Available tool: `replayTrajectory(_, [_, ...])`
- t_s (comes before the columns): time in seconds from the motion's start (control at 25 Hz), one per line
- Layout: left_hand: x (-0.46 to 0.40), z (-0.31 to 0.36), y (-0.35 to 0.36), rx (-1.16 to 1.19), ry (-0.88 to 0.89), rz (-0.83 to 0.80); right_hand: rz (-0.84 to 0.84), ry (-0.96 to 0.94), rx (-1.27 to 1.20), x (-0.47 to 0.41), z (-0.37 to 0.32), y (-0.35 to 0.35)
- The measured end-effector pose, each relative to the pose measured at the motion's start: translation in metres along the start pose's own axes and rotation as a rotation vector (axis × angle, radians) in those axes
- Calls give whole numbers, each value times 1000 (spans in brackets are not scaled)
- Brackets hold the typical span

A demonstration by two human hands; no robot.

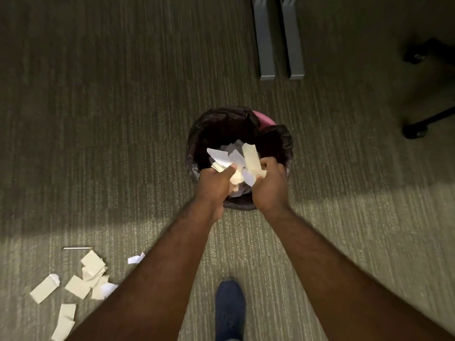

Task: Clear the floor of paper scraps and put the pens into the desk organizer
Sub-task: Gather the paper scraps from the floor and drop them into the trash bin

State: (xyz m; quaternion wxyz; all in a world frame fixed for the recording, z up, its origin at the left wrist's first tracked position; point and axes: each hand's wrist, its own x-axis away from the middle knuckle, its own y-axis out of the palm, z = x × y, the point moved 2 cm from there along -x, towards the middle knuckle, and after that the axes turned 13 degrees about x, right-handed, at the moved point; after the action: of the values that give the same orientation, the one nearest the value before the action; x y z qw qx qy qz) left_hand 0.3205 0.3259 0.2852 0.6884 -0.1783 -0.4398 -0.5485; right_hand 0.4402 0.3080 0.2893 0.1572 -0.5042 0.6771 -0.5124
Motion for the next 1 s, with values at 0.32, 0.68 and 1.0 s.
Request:
replayTrajectory(0.32, [22, 8, -67, -14, 215, -50, 172, -265, -105, 40, -25, 13])
replayTrajectory(0.68, [49, -55, -319, -76, 364, 316, -62, -565, -38, 173, -39, 158])
replayTrajectory(1.0, [41, -178, -475, 3, 332, 446, -278, -713, 46, 265, -40, 329])
